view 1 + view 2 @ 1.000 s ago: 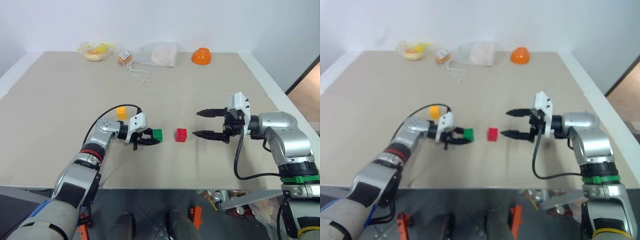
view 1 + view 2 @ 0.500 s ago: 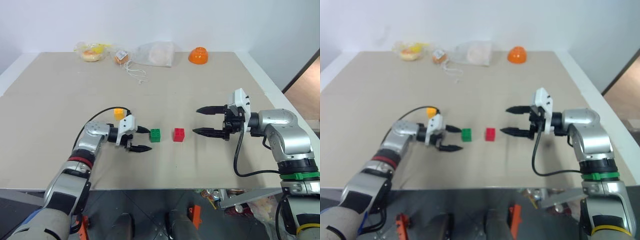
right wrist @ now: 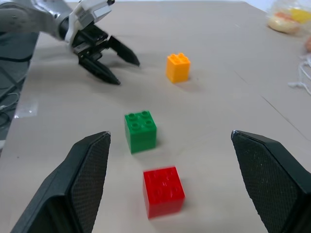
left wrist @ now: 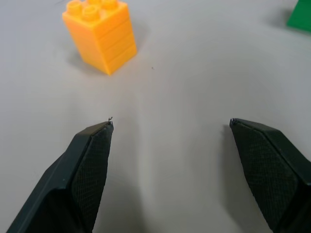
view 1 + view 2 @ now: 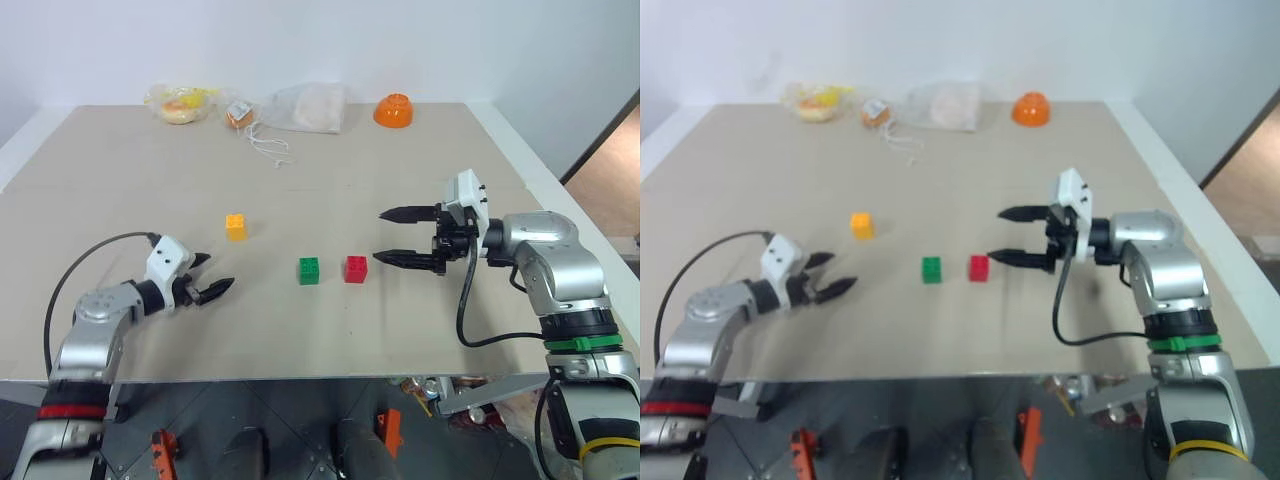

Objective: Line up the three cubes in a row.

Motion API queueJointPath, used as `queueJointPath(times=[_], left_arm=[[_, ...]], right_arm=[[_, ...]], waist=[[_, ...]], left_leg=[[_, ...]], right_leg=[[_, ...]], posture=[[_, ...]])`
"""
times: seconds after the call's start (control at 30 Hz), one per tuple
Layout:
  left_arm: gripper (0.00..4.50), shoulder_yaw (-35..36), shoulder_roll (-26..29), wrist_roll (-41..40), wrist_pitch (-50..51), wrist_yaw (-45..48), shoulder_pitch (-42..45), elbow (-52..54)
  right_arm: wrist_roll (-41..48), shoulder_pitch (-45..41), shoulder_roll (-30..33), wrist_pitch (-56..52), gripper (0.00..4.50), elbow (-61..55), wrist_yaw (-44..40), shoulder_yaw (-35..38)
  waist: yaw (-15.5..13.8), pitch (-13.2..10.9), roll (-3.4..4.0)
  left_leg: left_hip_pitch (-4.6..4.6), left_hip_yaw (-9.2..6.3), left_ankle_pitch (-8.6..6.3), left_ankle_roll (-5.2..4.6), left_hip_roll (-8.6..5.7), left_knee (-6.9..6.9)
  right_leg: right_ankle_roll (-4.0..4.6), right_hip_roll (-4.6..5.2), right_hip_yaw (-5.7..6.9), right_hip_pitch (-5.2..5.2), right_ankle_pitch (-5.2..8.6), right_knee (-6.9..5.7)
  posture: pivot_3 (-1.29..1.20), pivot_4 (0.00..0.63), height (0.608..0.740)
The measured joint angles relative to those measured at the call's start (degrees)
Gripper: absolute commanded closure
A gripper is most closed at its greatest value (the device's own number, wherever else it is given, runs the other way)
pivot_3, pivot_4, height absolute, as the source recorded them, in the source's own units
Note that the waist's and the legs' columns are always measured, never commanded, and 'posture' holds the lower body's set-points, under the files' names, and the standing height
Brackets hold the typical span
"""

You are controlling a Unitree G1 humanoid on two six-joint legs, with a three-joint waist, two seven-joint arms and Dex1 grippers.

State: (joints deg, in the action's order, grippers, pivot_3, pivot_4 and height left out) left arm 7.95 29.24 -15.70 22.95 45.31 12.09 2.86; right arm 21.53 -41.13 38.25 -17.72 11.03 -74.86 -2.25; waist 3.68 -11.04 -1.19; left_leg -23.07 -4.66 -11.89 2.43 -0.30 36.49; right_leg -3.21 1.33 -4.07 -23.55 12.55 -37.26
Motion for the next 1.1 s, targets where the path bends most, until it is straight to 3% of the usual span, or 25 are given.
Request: queueJointPath(times=[0.07,0.17,0.4,0.67,0.9,1.1], left_arm=[[0.52,-0.2,-3.1,-3.0,7.5,-4.9,-2.8,9.2],[0.52,0.0,-5.7,-3.3,12.4,-11.0,-2.2,12.5],[0.52,1.0,-11.9,3.5,16.4,-31.1,9.1,5.6],[0.52,-3.7,-14.4,6.0,16.3,-33.6,10.2,0.9],[0.52,-3.6,-14.8,6.8,15.4,-34.1,16.3,-7.1],[0.52,-3.5,-16.8,7.7,12.4,-36.2,20.8,-13.8]], right_arm=[[0.0,-1.3,-1.0,0.4,0.40,0.0,-0.1,-0.2],[-0.1,-2.5,-1.7,0.8,0.40,0.4,-0.1,-0.6],[-1.3,-2.8,-2.3,2.4,0.40,3.4,-0.3,-1.6],[-1.2,-2.6,-1.2,2.5,0.40,3.5,-0.1,-1.3],[-0.9,-2.4,-0.6,2.1,0.40,2.6,0.3,-0.4],[-1.7,-2.8,-3.9,2.8,0.40,2.8,4.6,-0.4]], waist=[[-0.6,0.0,0.00],[-1.1,0.0,0.00],[-1.1,0.0,-0.02],[-1.1,0.0,-0.02],[-1.1,0.0,-0.02],[-1.1,0.0,-0.02]], left_leg=[[0.02,0.01,0.01,0.00,0.00,0.03],[0.09,-0.01,0.10,0.02,0.04,0.04],[0.11,0.10,0.34,-0.02,0.06,0.03],[0.05,0.14,0.33,0.00,0.03,-0.09],[0.06,0.15,0.41,0.06,0.02,-0.03],[0.06,0.15,0.43,0.09,0.01,-0.03]], right_leg=[[0.00,-0.06,0.06,0.04,-0.01,0.00],[0.07,-0.18,0.14,0.13,-0.07,0.00],[0.04,-0.21,0.14,0.21,-0.26,0.04],[0.07,-0.16,0.10,0.15,-0.24,0.09],[-0.02,-0.16,0.11,0.18,-0.31,0.09],[-0.03,-0.15,0.11,0.17,-0.32,0.09]], posture=[[0.00,0.150,0.740],[0.00,0.150,0.740],[0.00,0.150,0.740],[0.00,0.150,0.740],[0.00,0.150,0.740],[0.00,0.150,0.740]])
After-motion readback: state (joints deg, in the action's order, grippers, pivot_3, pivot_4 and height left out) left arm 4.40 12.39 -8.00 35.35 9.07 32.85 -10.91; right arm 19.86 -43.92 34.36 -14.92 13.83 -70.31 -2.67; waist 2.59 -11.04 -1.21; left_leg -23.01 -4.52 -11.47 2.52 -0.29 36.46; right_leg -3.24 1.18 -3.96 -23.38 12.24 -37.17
